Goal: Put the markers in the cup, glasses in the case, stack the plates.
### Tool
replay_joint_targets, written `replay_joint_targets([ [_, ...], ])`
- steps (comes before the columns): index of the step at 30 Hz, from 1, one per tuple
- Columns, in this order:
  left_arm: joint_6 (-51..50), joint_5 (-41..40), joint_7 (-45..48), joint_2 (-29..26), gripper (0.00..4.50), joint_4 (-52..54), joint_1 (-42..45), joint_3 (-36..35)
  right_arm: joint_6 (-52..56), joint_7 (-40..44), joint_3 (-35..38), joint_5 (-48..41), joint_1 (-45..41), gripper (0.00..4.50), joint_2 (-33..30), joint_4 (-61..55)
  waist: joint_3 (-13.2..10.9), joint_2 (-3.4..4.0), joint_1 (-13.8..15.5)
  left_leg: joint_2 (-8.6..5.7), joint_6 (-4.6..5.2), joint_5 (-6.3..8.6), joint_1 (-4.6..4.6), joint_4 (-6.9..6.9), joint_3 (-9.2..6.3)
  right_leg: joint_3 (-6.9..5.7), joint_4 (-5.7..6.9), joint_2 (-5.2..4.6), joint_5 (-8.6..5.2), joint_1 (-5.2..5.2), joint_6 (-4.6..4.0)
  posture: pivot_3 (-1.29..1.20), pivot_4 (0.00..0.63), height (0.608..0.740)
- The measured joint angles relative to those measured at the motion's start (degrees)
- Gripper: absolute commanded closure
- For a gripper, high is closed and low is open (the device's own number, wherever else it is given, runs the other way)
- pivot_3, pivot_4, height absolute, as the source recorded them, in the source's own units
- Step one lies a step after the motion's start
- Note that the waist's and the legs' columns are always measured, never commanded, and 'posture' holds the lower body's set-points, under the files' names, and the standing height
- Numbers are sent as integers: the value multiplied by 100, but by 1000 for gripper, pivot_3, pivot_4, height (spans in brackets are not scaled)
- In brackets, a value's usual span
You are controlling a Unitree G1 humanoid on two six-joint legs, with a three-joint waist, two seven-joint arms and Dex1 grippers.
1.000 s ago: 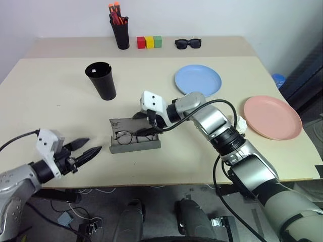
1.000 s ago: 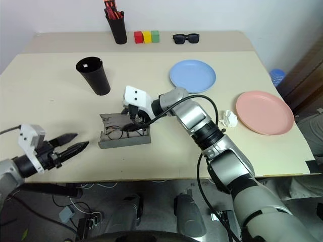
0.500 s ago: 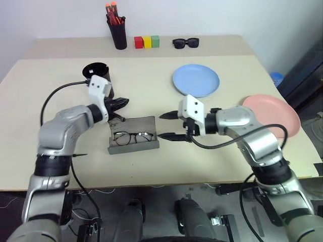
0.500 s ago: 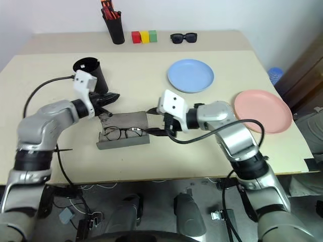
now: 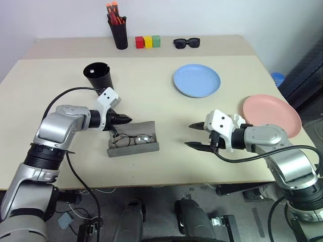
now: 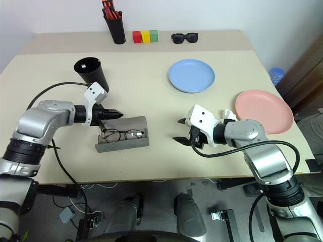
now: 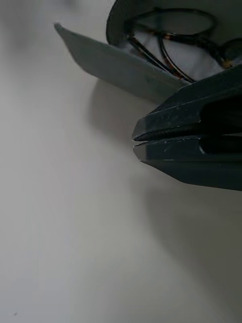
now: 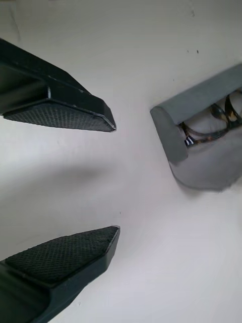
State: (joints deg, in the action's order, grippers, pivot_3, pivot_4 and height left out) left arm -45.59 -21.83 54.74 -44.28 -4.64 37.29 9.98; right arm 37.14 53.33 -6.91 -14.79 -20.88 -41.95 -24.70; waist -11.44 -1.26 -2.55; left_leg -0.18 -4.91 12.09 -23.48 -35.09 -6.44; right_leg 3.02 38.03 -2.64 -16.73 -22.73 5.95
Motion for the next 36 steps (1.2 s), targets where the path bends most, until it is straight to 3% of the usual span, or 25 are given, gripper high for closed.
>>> replay_joint_targets([
  [7,208,-180,492,-367,4464,1057,-816,-238,-222,-229,-118,183,-347,1518,141,731,-1,1,-4,1,0,0,0,1,1,1,0,0,0,-1,-1,0,150,740],
  [16,562,-193,410,-605,4464,1838,-1710,-499,-784,-899,-392,916,-1363,1518,644,2291,-3,4,3,1,0,0,0,1,2,2,-1,-1,0,-2,-2,0,150,740],
  [23,786,-485,-14,-149,4464,1850,-1966,-1368,-2591,-1847,-1073,2333,-2360,1518,1001,4635,-3,6,-30,2,0,0,0,1,6,3,1,0,1,-6,-2,0,150,740],
  [30,836,-1098,-6,-59,4464,2646,-2712,-2012,-4293,-2844,-1476,3311,-3441,1518,1523,7266,-5,8,-56,1,-1,-1,0,5,9,7,1,-3,1,-6,-2,0,150,740],
  [33,794,-1184,-108,-56,4500,2962,-2993,-2040,-4738,-3097,-1598,3611,-3758,2385,1666,8122,-5,8,-39,1,-2,-1,1,3,6,6,3,-1,2,-4,-3,0,150,740],
  [36,711,-1299,-271,-35,4500,3099,-3088,-2059,-5006,-3224,-1601,3724,-3885,3948,1769,8599,-5,8,-38,0,-2,-1,1,2,6,7,4,-1,2,-3,-3,0,150,740],
])
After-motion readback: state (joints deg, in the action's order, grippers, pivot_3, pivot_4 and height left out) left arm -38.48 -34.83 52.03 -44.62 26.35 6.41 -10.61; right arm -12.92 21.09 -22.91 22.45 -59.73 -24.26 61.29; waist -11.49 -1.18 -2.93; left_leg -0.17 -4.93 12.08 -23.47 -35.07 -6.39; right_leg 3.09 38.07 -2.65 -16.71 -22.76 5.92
